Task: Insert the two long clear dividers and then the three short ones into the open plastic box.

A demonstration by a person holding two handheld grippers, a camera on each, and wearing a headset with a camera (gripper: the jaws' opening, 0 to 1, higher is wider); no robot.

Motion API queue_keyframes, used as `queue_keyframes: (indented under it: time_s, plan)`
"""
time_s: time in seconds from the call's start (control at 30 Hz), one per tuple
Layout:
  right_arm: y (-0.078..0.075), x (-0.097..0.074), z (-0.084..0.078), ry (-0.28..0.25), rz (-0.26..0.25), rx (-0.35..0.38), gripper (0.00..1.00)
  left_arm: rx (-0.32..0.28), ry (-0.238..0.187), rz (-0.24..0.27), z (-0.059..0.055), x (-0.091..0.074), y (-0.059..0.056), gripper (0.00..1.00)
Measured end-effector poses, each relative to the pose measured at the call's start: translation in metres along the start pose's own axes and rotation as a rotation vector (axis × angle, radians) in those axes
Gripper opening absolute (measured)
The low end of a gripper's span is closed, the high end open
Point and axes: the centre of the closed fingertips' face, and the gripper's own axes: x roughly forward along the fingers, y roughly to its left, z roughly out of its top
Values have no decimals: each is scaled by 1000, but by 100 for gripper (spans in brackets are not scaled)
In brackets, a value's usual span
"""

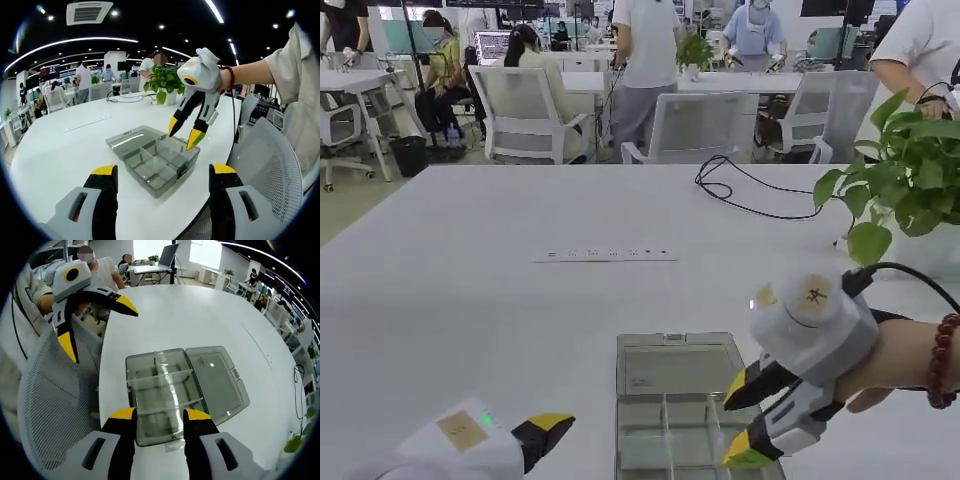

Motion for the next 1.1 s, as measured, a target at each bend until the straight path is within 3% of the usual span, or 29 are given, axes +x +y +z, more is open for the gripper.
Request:
queue_keyframes:
  time_s: [0.57,1.1]
  plan:
    - [-12,-31,-64,36,-46,91,45,19,10,24,15,8,13,74]
    - [-20,-37,-132,125,-73,142,47,17,30,20,12,12,11,74]
